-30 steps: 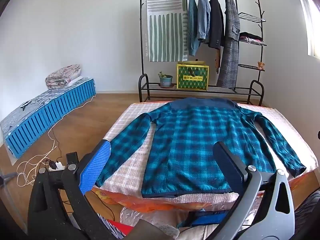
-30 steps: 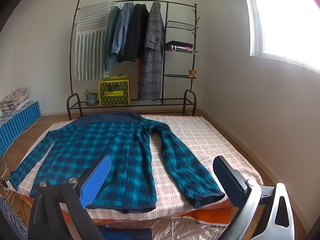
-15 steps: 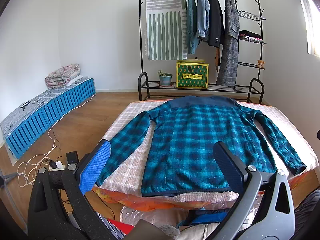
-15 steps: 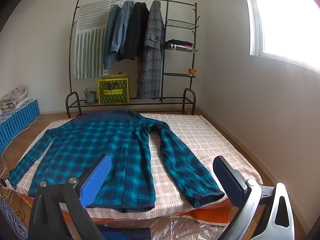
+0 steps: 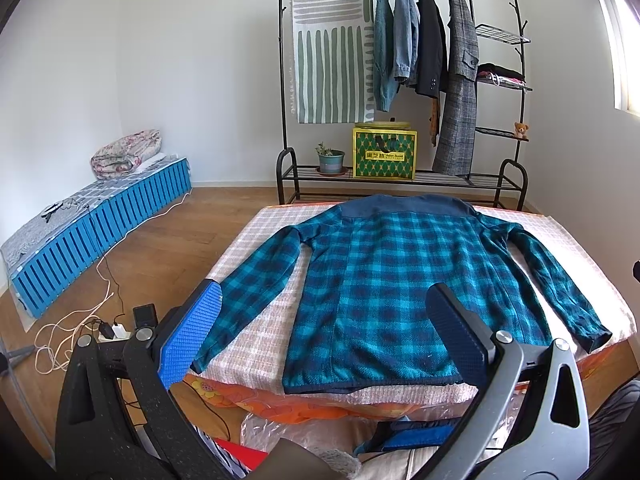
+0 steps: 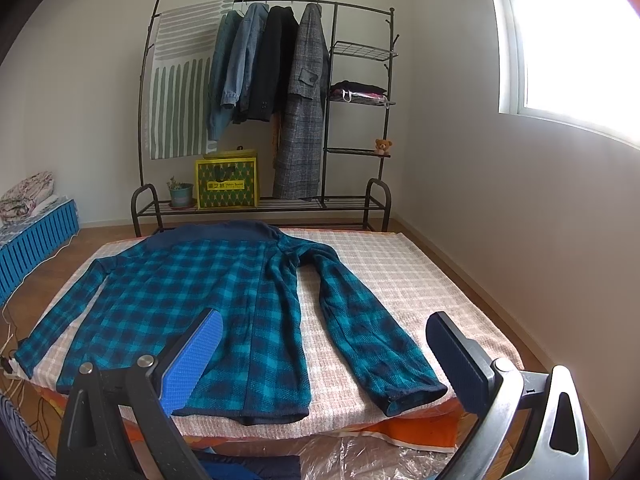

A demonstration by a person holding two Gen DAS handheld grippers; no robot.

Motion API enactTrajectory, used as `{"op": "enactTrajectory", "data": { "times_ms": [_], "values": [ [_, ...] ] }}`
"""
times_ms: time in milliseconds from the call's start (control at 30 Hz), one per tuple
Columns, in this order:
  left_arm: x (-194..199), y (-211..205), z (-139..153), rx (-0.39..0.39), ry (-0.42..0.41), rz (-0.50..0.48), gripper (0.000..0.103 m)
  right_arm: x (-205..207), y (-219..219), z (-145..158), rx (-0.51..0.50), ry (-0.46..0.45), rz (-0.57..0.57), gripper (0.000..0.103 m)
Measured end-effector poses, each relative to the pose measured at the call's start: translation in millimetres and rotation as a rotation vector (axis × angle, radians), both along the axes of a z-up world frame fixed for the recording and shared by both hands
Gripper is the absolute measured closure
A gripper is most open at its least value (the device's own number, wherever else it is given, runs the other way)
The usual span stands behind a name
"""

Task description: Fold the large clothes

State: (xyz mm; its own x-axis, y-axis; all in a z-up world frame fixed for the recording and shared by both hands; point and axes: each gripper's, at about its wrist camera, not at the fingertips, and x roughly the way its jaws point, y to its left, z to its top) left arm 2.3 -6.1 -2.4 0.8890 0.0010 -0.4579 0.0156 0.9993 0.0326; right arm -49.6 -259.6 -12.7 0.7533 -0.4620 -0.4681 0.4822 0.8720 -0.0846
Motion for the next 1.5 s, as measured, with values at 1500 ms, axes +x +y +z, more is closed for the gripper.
{"op": "enactTrajectory", "data": {
  "times_ms": [1500],
  "values": [
    [-2.3, 0.5, 0.6, -0.004, -0.005, 0.0, 0.0, -0.5, 1.8, 3.0, -0.004, 0.0, 0.0, 0.0]
  ]
}}
